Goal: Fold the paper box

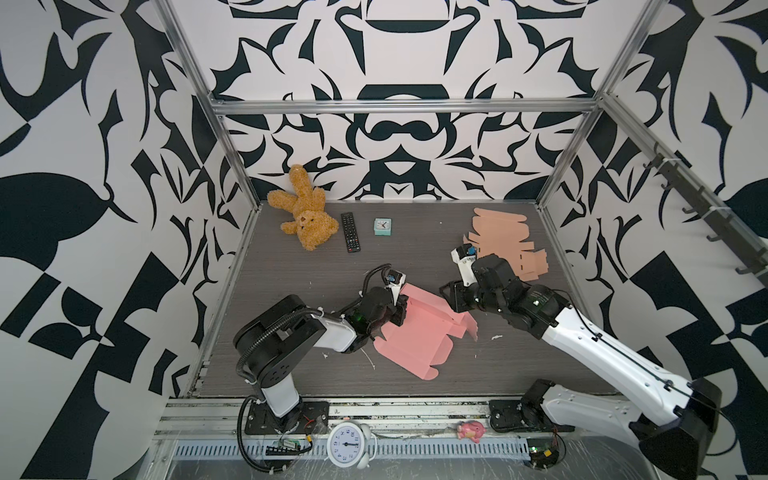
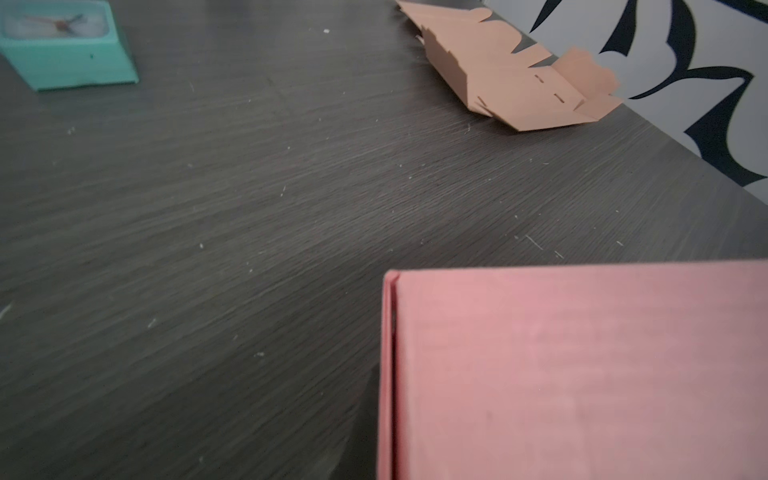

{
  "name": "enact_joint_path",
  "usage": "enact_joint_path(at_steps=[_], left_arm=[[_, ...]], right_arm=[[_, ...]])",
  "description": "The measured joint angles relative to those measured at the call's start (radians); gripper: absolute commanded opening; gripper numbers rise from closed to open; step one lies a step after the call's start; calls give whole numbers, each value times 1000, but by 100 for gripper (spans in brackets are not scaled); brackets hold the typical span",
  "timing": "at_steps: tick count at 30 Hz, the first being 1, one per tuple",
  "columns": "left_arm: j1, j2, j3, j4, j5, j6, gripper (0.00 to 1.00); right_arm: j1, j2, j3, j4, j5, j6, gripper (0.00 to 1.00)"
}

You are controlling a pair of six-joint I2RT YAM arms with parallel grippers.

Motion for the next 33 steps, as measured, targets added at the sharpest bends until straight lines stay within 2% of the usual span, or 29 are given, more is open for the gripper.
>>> enact_joint_path(at_steps=[6, 12, 20, 33], left_arm=[[0, -53, 29, -150, -47, -67, 9], [0, -137, 51, -305, -95, -87, 8], [0, -212, 57, -427, -129, -109, 7], [4, -286, 59, -511, -127, -147, 6]], right_arm=[[101, 29, 42, -83, 148, -29, 19], [109, 30, 40, -108, 231, -30, 12], [109, 65, 28, -105, 259, -26, 7], [122, 129, 16, -94, 271, -25, 6]])
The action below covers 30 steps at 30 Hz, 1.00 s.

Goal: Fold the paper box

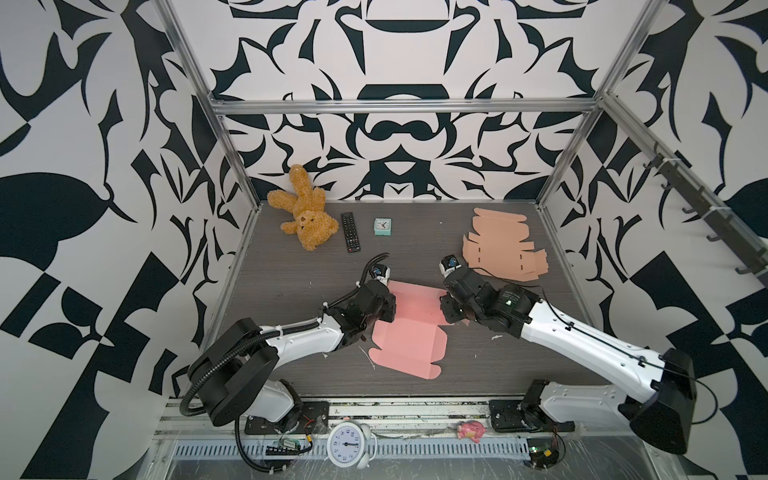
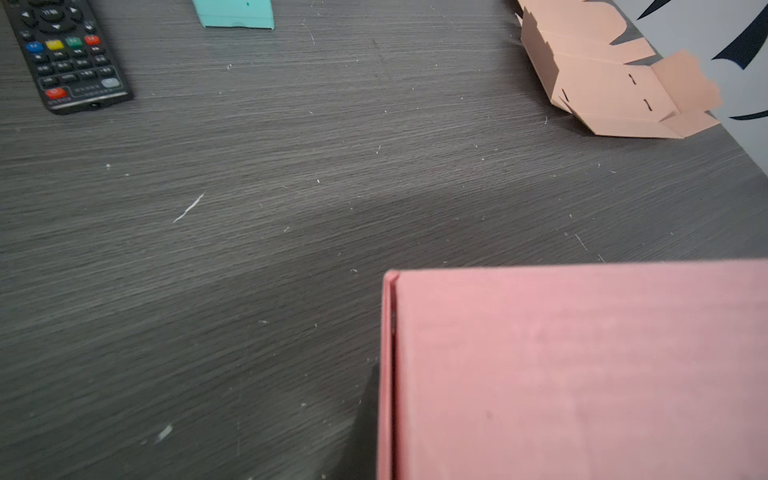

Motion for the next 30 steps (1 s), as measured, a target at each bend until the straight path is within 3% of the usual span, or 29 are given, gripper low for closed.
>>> enact_joint_path(at_steps=[17, 30], left_arm=[[21, -111, 0, -52, 55, -48, 5], [141, -251, -6, -76, 153, -82, 5]], right_arm=[[25, 10, 2, 67, -29, -5, 8], [27, -340, -236, 319, -139, -46, 10]])
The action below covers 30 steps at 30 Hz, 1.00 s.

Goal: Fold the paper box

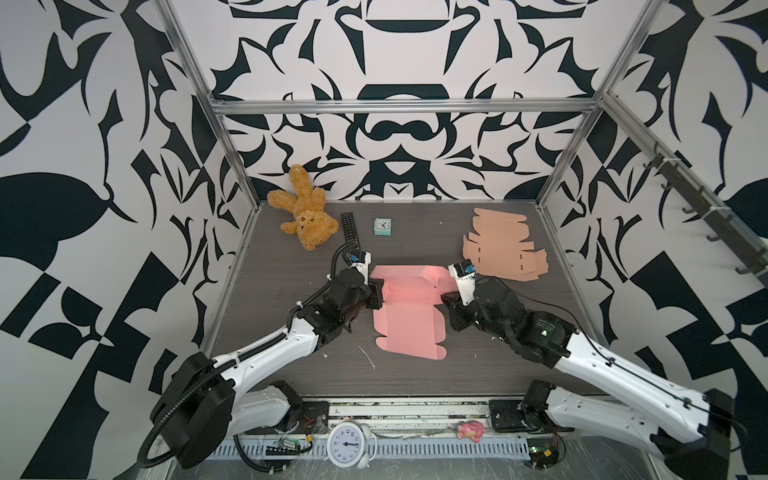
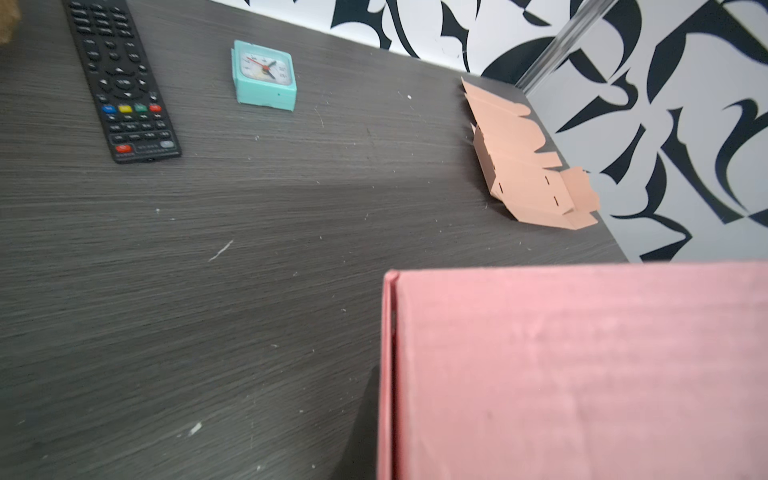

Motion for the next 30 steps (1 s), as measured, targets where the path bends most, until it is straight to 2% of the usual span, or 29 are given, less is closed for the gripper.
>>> enact_joint_path(at_steps=[4, 22, 30], left_arm=[[31, -38, -1, -10, 31, -7, 5], [90, -115, -16, -35, 113, -35, 5], [98, -121, -18, -35, 135, -48, 5]], right_arm=[[0, -96, -79, 87, -37, -16, 10], [0, -273, -307, 414, -104, -24, 8], [0, -242, -315, 471, -93, -9, 6]])
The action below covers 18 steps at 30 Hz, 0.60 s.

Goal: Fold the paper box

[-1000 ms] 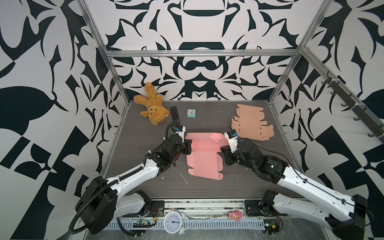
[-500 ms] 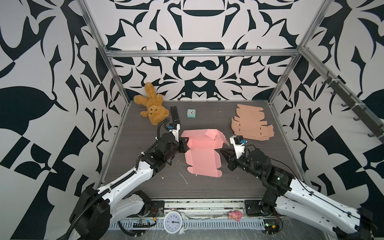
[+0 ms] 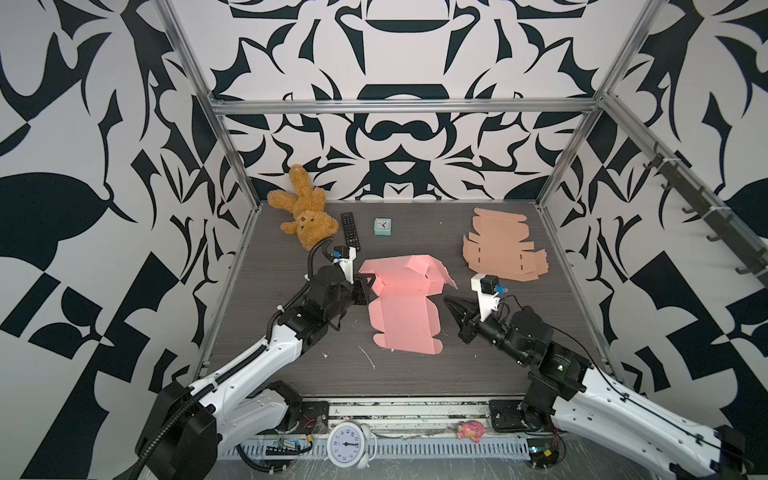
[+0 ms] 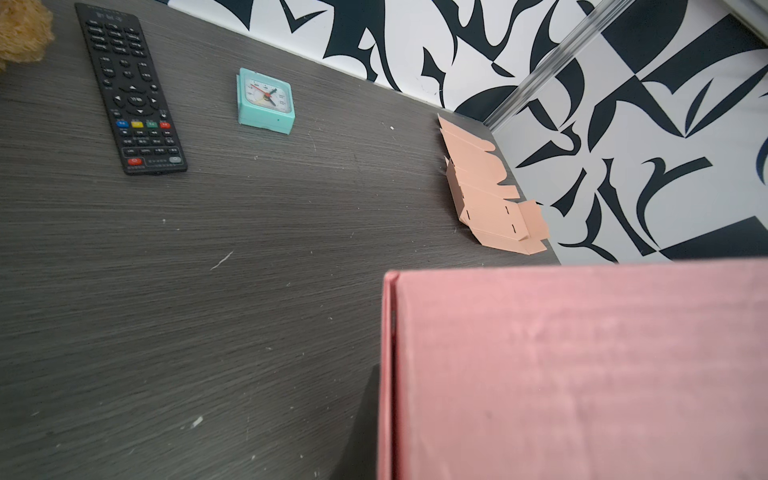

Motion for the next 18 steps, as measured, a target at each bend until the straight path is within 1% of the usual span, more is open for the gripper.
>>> enact_joint_path(at_steps=[6, 18], left_arm=[[1, 0, -26, 4, 8, -9, 6], [3, 2, -32, 7, 25, -12, 6]], right_arm=[[0, 78, 0, 49, -1, 6, 6], [0, 157, 29, 122, 0, 18, 6]])
